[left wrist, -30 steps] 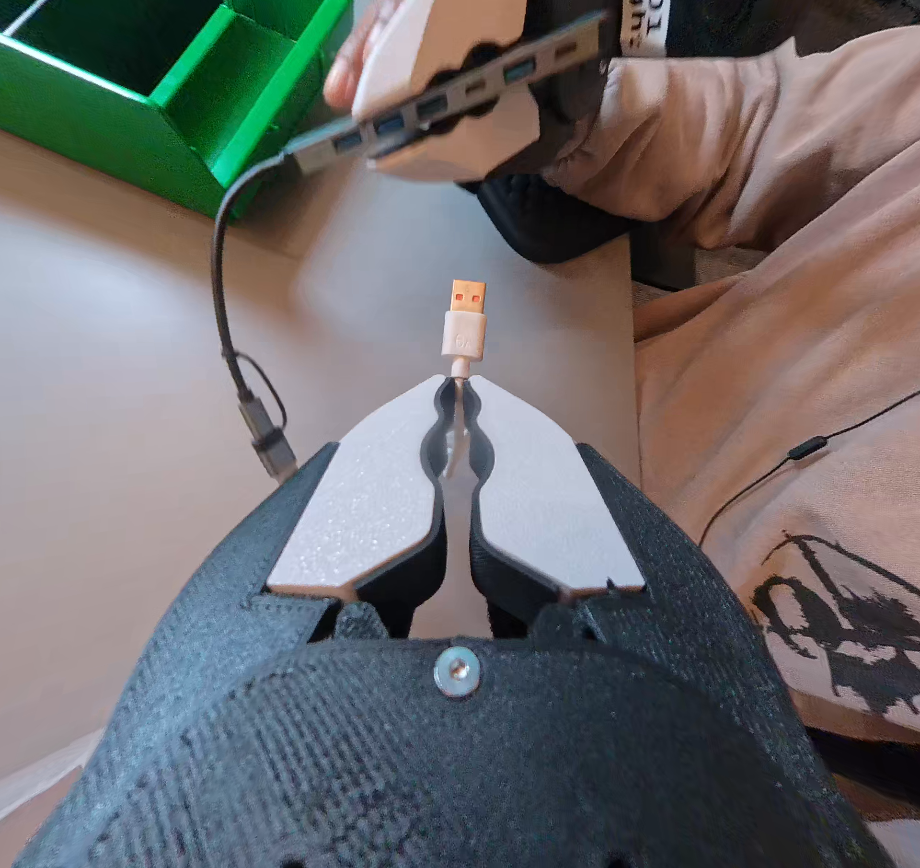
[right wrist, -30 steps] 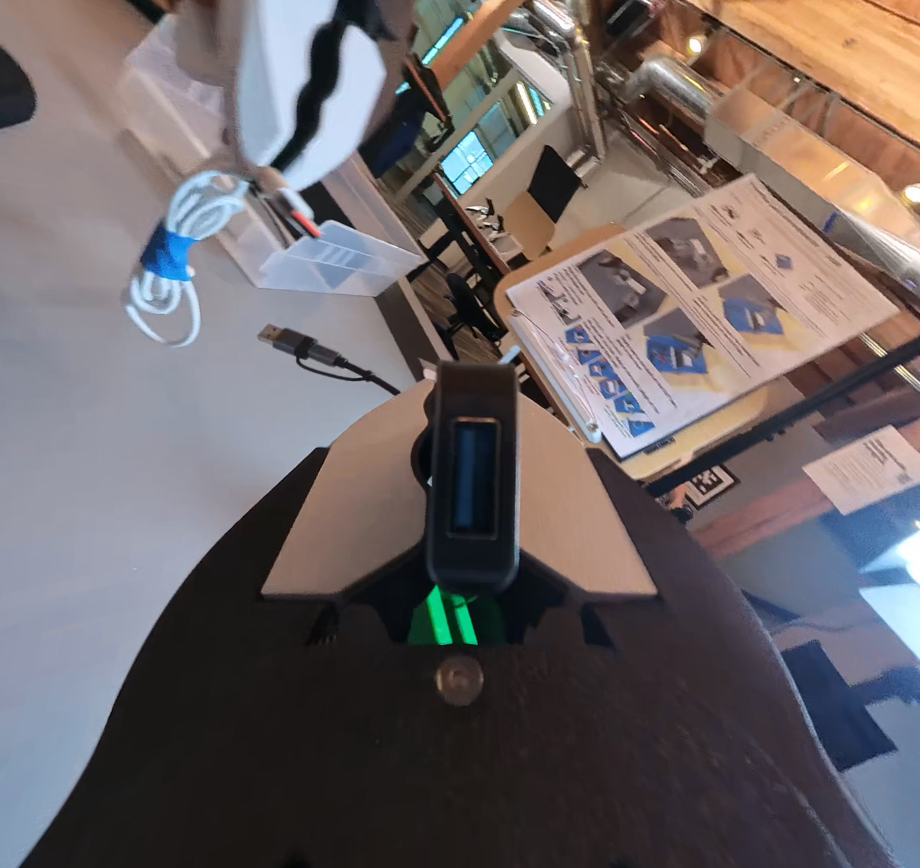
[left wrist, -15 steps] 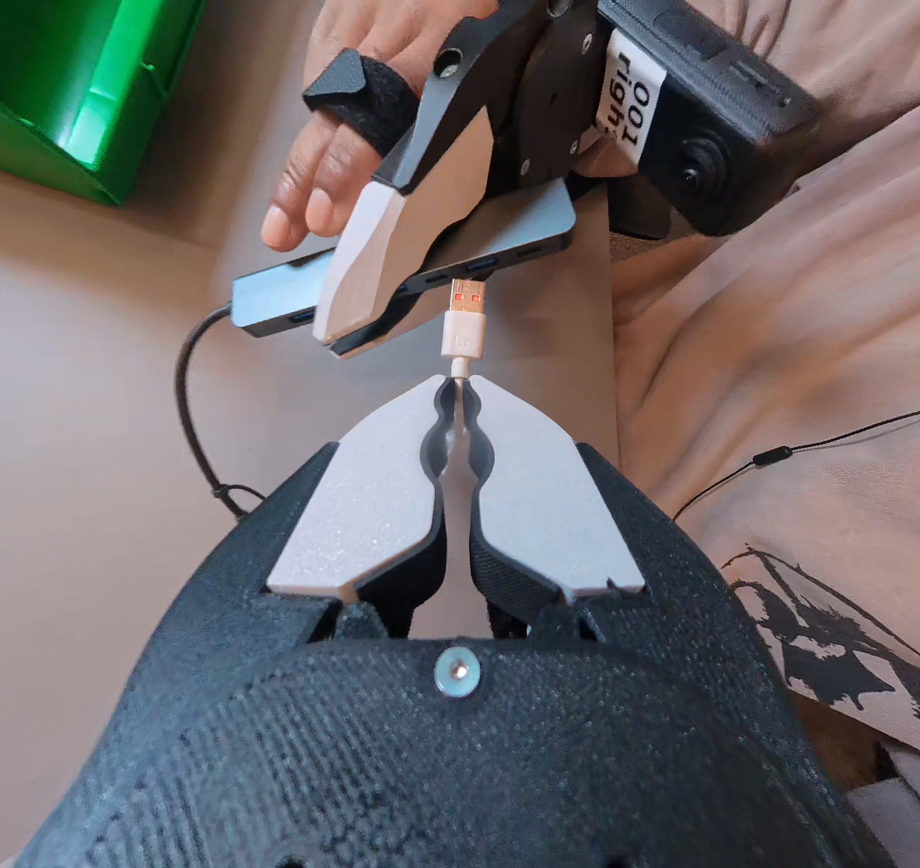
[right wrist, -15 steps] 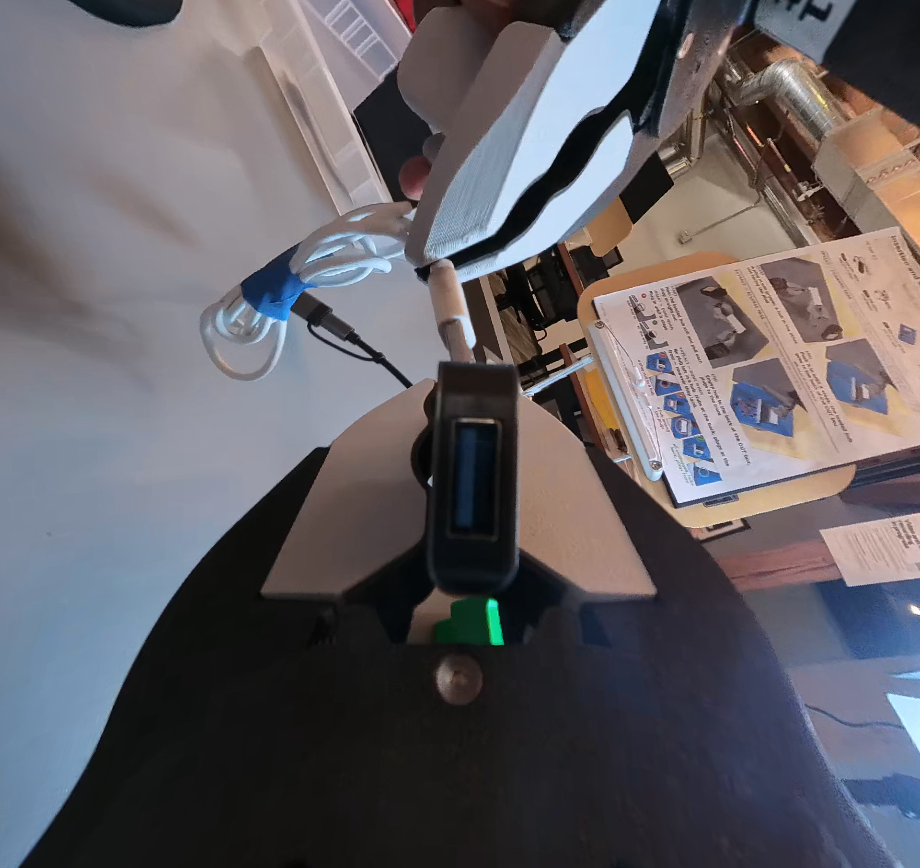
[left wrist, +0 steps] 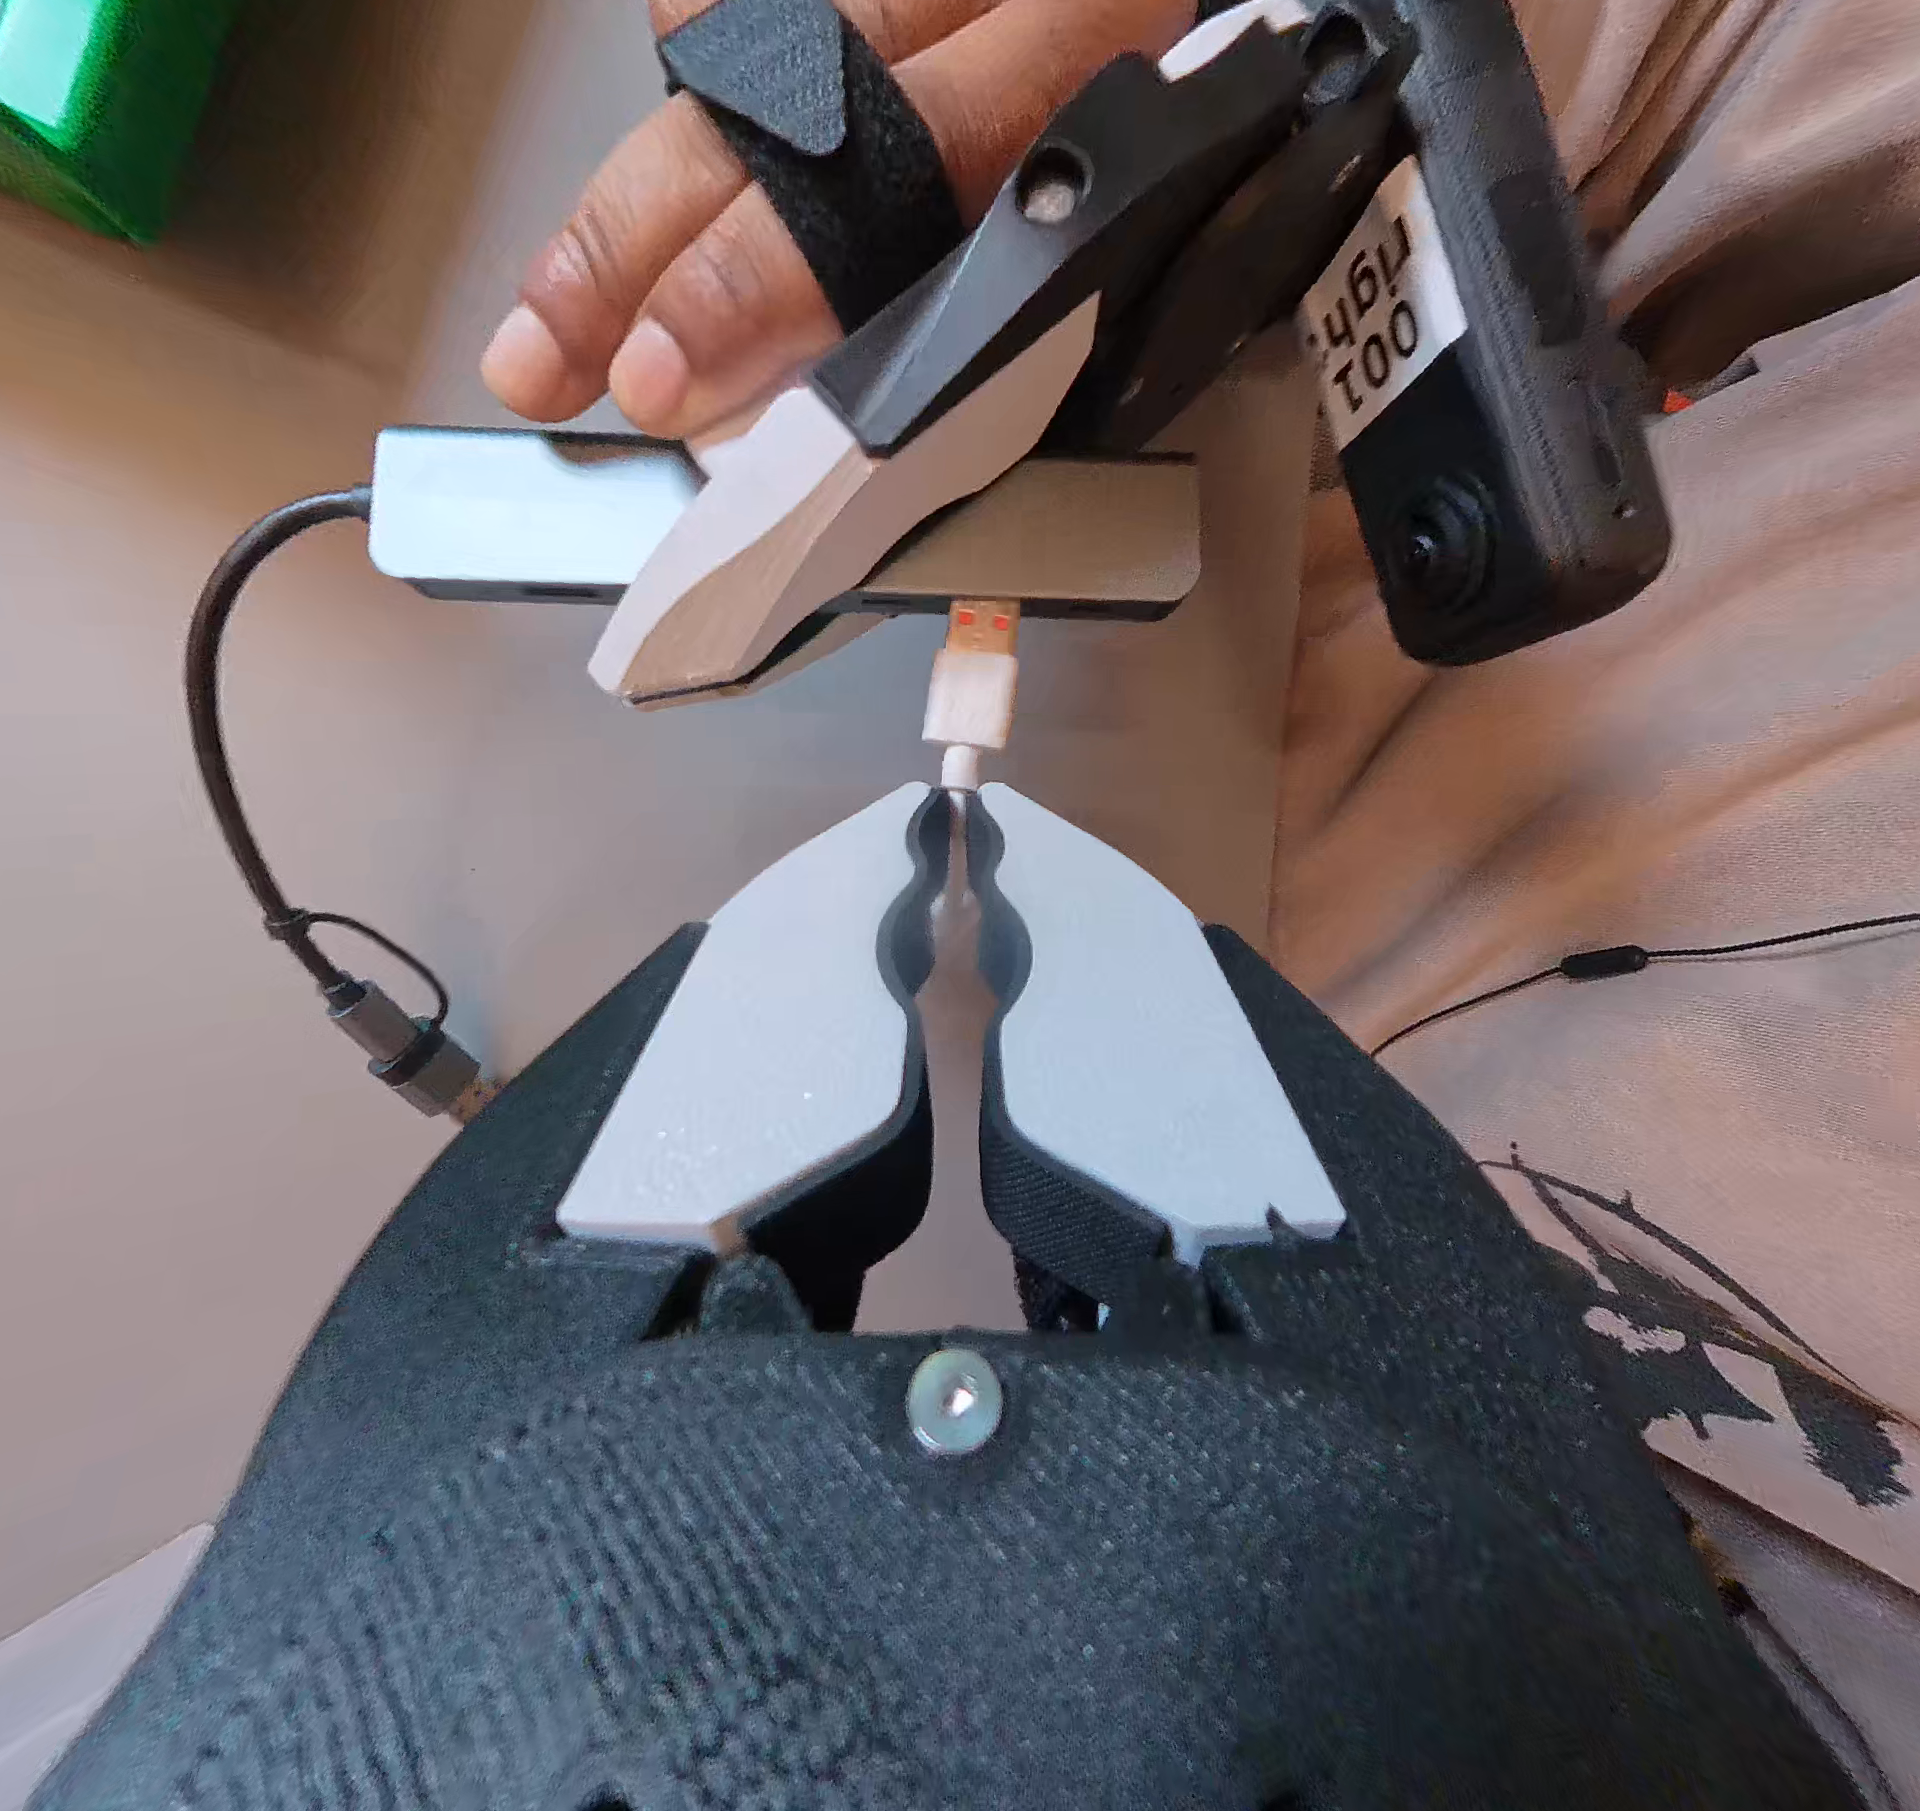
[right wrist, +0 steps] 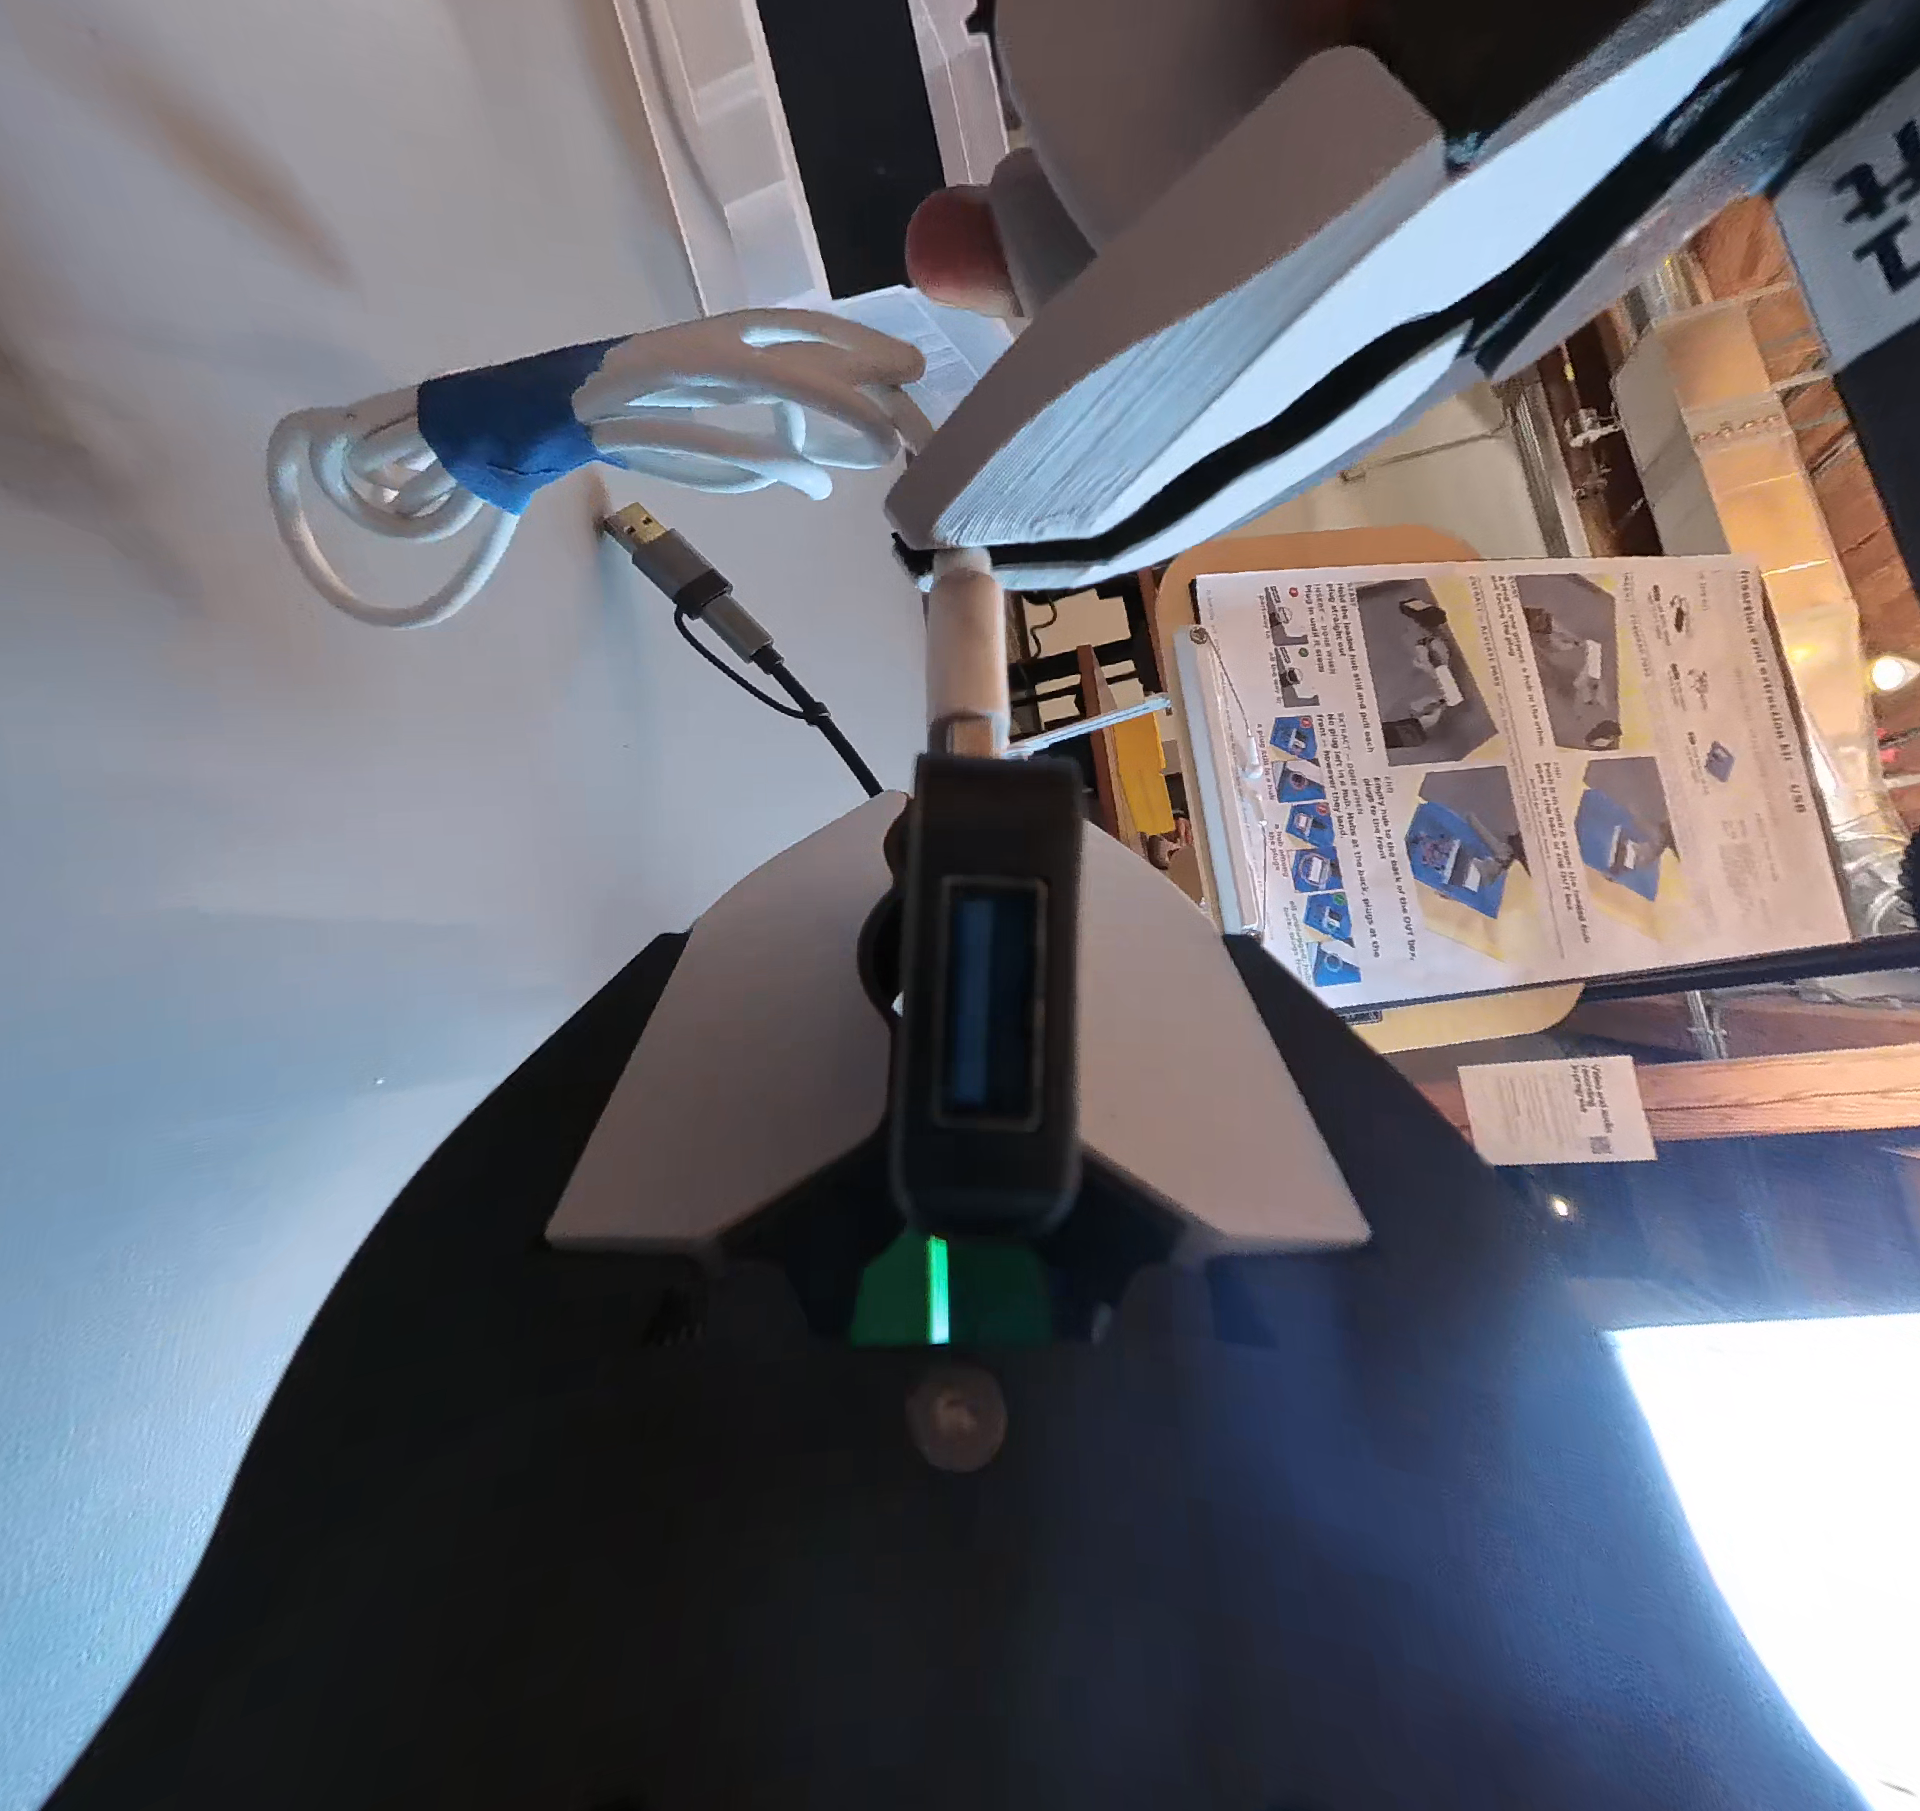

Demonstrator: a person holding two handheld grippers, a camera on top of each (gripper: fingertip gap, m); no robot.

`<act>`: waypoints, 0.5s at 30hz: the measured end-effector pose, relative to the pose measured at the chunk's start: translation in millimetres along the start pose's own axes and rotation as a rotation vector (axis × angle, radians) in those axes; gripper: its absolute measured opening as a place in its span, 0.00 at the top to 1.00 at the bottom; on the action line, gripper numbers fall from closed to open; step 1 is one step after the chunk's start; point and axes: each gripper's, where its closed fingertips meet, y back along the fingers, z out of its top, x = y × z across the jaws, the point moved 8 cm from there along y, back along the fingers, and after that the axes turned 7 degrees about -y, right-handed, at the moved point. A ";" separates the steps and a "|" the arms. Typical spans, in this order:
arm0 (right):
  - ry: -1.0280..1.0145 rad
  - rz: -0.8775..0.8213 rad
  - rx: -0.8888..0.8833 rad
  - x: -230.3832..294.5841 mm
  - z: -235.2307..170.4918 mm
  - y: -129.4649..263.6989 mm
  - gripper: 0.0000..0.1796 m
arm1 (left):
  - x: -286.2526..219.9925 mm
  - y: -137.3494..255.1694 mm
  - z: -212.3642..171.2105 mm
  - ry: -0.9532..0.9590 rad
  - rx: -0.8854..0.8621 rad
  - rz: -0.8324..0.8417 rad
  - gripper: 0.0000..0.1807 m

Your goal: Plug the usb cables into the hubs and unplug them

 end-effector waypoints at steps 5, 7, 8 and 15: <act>0.032 -0.015 0.034 2.7 -0.1 -2.1 0.93 | -2.9 -2.7 1.4 -0.009 0.011 0.018 0.98; 0.045 -0.026 0.037 1.8 1.0 -1.9 0.93 | -2.1 -2.5 2.7 -0.007 0.000 0.018 0.98; 0.059 -0.026 0.035 2.3 2.5 -1.6 0.93 | -2.2 -3.0 2.6 -0.015 0.010 0.017 0.98; 0.078 -0.025 0.028 5.5 4.7 -0.8 0.94 | -7.3 -7.1 2.3 -0.048 0.017 -0.008 0.99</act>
